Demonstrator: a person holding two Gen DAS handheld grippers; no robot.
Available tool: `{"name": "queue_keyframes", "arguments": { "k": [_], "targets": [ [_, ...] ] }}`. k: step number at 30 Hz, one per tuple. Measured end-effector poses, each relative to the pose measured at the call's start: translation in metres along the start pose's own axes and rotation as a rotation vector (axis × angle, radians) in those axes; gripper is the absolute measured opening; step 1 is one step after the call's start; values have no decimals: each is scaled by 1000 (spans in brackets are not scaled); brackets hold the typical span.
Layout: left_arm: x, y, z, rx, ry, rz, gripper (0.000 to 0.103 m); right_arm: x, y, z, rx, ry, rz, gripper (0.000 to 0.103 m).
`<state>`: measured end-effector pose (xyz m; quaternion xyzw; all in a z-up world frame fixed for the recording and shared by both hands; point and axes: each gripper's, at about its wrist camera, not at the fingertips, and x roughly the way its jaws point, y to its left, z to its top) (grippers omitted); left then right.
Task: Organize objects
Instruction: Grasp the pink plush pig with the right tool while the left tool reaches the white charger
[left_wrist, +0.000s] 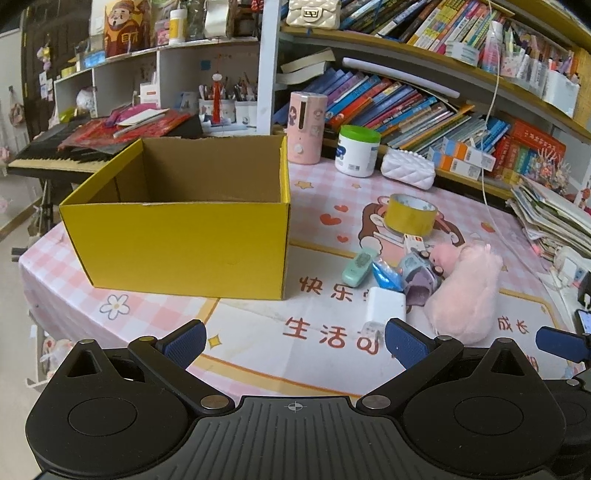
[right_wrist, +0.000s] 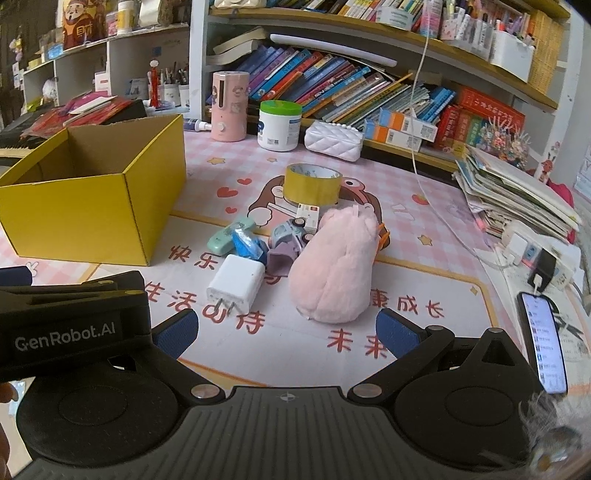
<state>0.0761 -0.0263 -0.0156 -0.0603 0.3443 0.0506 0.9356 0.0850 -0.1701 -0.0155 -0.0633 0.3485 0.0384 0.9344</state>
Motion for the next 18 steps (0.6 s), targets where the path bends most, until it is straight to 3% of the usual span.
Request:
{"name": "queue_keyframes", "arguments": {
  "k": [9, 18],
  "targets": [
    [10, -6, 10, -64, -38, 90, 103, 24, -24, 14, -16, 4, 30, 103],
    [18, -6, 11, -99, -26, 171, 103, 48, -48, 25, 17, 9, 33, 103]
  ]
}}
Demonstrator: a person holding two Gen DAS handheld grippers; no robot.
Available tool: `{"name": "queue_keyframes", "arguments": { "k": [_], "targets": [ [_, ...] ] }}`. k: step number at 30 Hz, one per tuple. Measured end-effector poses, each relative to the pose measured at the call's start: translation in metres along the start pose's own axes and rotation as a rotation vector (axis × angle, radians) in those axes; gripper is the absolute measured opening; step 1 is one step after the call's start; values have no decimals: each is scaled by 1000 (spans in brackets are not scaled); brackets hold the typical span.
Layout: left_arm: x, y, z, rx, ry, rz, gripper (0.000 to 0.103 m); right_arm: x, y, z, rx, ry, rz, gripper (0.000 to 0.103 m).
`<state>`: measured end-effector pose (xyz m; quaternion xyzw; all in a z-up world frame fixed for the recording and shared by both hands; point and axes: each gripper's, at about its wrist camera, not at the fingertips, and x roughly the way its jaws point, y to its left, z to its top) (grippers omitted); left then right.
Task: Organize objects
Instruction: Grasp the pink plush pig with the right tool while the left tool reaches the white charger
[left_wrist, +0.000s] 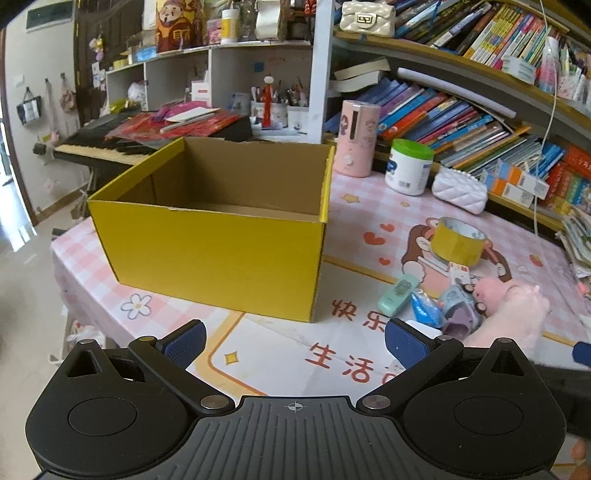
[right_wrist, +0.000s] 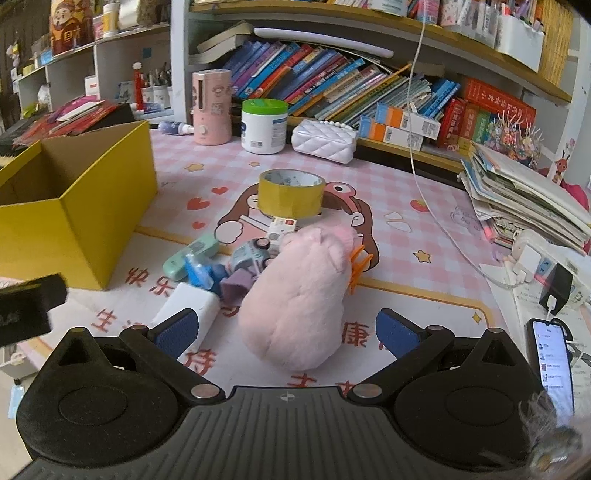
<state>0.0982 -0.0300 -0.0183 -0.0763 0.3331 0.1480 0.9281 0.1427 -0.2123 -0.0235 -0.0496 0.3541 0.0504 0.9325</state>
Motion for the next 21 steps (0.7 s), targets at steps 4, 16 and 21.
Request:
{"name": "queue_keyframes", "arguments": {
  "k": [4, 16, 21],
  "targets": [
    [2, 0, 0, 1, 8, 33, 103, 9, -4, 5, 12, -10, 7, 102],
    [4, -12, -2, 63, 4, 48, 103, 28, -12, 14, 40, -11, 46, 102],
    [8, -17, -4, 88, 24, 20, 103, 41, -16, 18, 63, 2, 32, 102]
  ]
}}
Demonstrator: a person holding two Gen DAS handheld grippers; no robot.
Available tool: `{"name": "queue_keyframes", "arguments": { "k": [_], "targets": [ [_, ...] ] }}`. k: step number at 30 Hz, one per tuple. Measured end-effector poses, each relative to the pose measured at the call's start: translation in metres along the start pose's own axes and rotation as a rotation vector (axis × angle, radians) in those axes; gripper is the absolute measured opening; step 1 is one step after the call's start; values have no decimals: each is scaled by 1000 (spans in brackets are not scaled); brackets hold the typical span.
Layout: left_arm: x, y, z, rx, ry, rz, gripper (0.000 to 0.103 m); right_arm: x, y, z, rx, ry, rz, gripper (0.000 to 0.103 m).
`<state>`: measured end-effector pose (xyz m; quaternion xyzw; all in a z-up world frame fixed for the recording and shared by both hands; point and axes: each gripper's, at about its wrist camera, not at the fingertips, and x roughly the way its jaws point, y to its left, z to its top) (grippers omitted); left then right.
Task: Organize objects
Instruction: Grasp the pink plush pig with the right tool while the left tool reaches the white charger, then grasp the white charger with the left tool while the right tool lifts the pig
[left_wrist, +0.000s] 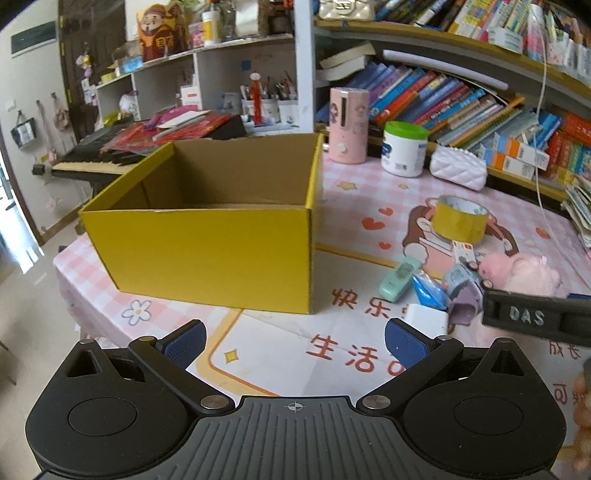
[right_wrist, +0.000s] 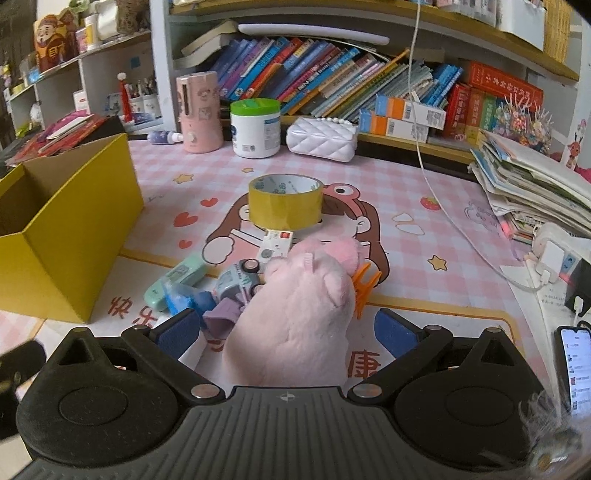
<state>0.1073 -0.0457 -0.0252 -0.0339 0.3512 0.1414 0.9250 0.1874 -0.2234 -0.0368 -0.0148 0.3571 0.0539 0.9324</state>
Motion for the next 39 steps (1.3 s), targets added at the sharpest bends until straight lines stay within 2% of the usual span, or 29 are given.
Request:
{"name": "queue_keyframes", "arguments": {
  "k": [6, 7, 9, 10, 11, 14, 22, 28, 31, 37, 39],
  "targets": [
    [5, -9, -1, 24, 16, -1, 103, 24, -8, 3, 47, 65, -1, 101],
    [7, -12, 0, 30, 20, -1, 103, 26, -9, 2, 50, 69, 2, 98],
    [10, -17, 0, 43, 27, -8, 103, 29, -12, 2, 55, 68, 17, 81],
    [12, -19, 1, 47, 31, -15, 103, 30, -14, 2, 56, 71, 28, 69],
    [14, -22, 1, 51, 35, -23, 103, 31, -16, 3, 55, 74, 58, 63],
    [23, -34, 3, 62, 59, -49, 103, 24, -22, 5, 46, 63, 79, 58],
    [51, -66, 5, 64, 134, -95, 103, -5, -50, 15, 41, -67, 103, 58],
    [66, -96, 3, 165, 165, -117, 98, -8, -62, 16, 12, -77, 103, 58],
    [70, -105, 1, 199, 159, -100, 95, -9, -67, 15, 8, -82, 102, 58],
    [83, -107, -2, 192, 196, -92, 76, -7, -72, 16, -1, -71, 99, 58],
    [85, -103, 0, 151, 203, -114, 64, -5, -74, 15, -1, -66, 98, 58]
  ]
}}
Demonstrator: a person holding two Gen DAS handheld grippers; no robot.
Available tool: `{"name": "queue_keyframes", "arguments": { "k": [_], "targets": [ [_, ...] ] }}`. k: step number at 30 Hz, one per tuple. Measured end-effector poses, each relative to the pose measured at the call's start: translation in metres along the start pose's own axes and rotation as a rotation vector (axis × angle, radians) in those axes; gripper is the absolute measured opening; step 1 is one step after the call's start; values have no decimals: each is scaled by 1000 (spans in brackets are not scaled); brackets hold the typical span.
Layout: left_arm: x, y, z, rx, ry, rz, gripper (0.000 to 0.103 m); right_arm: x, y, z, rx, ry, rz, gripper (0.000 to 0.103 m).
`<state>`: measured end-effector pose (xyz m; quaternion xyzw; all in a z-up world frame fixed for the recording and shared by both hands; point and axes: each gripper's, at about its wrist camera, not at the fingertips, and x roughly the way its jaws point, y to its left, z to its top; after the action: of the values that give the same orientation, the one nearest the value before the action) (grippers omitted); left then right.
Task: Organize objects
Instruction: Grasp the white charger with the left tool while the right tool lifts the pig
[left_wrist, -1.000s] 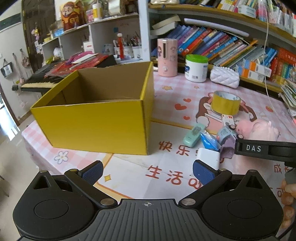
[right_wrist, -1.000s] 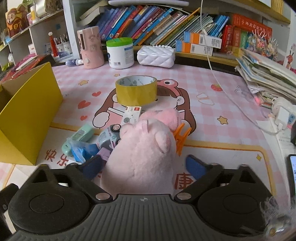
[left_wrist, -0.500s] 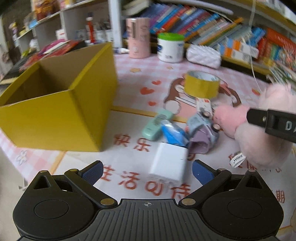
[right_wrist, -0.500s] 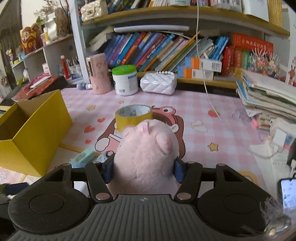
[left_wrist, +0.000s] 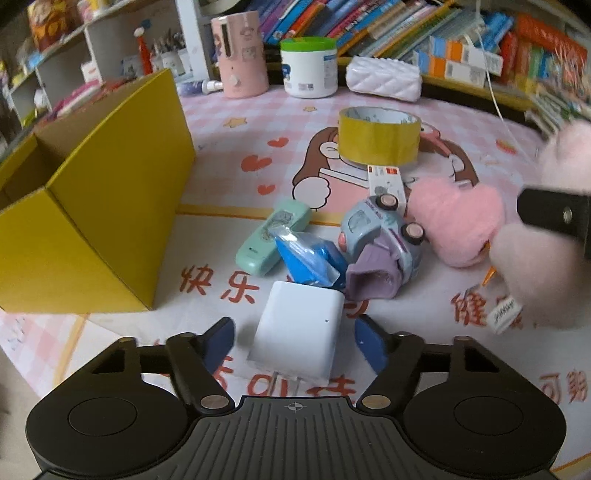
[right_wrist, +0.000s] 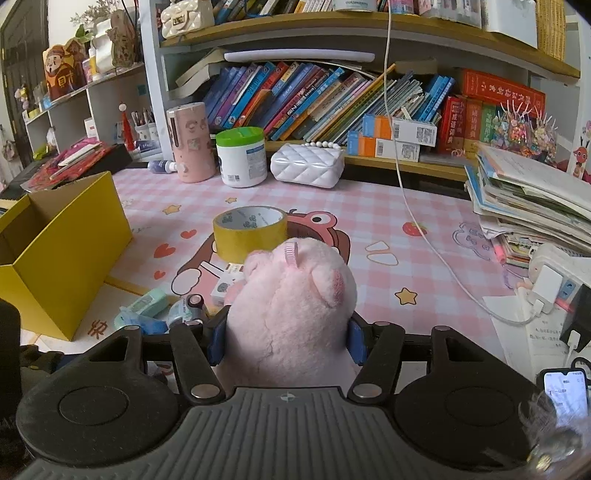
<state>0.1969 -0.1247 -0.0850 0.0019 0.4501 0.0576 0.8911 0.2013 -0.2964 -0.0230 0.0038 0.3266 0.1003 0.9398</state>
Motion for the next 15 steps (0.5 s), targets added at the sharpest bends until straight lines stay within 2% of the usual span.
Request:
{"name": "queue_keyframes", "arguments": {
  "k": [3, 6, 10, 15],
  "targets": [
    [-1, 1, 0, -26, -6, -23, 47, -1, -2, -1, 4, 2, 1, 58],
    [-3, 0, -1, -16, -2, -31, 42, -2, -2, -2, 6, 3, 1, 58],
    [-12, 5, -2, -47, 3, -52, 41, -4, -2, -5, 12, 0, -2, 58],
    [-32, 19, -4, -85, -46, -77, 41, -9, 7, -8, 21, 4, -17, 58]
  ]
}}
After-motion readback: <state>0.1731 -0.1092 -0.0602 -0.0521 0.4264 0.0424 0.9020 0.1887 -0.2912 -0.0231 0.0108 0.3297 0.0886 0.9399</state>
